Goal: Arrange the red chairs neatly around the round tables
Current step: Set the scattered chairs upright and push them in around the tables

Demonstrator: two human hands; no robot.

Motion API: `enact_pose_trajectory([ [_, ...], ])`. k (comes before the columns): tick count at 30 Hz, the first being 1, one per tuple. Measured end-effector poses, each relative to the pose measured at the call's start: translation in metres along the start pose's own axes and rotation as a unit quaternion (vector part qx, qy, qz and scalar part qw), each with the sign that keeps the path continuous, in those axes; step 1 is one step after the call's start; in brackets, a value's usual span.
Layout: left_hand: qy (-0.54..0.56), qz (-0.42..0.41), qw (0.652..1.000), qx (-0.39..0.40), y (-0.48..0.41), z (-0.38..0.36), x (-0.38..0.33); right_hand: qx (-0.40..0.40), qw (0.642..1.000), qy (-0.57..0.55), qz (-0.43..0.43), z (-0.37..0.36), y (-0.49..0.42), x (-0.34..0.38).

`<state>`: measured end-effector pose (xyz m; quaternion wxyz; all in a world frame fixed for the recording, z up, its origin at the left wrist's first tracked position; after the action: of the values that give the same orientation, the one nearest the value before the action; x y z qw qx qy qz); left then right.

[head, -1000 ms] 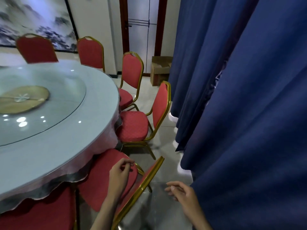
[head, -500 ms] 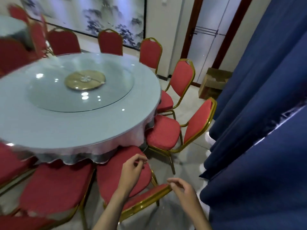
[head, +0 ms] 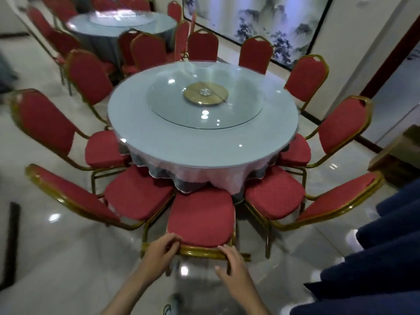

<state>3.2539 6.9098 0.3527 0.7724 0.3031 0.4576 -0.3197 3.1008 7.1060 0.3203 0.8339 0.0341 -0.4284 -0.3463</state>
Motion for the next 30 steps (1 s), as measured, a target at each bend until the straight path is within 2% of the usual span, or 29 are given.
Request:
enact_pose_trajectory([
  [4,-0.099,-0.081,0.992,0.017,0.015,0.005,-0.004,-0.009,0.998,0.056,0.037,-0.002,-0.007,-0.001],
  [8,-0.147,-0.097,0.984,0.013,0.008,0.002,0.008,-0.045,0.996,0.060,0.056,0.000,-0.017,-0.011],
  [11,-0.119,-0.086,0.989,0.006,-0.003,-0.001,0.012,-0.061,0.996,0.038,0.057,0.003,-0.026,-0.016],
  [16,-0.070,-0.074,0.995,-0.011,-0.009,-0.006,0.015,-0.043,0.998,-0.027,0.039,0.015,-0.037,-0.022],
  [20,-0.030,-0.057,0.998,-0.014,-0.015,-0.020,0.011,-0.054,0.997,-0.028,0.036,0.032,-0.041,-0.027],
  [25,-0.018,-0.027,0.999,-0.001,-0.033,-0.056,-0.002,-0.057,0.998,-0.033,0.018,0.074,-0.055,-0.050],
  [30,-0.036,-0.025,0.998,-0.037,-0.038,-0.067,0.003,-0.021,0.999,-0.033,-0.002,0.082,-0.064,-0.065],
])
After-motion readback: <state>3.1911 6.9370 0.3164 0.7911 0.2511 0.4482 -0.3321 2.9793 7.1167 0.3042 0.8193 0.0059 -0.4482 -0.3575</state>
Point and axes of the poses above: each hand's wrist, its own y-axis away from the middle knuckle, its own z-axis out of the back of the hand, x = y × z, the point moved 8 cm from there along -y, towards the middle knuckle, and after that the axes turned 9 degrees about y, right-handed, at the moved point
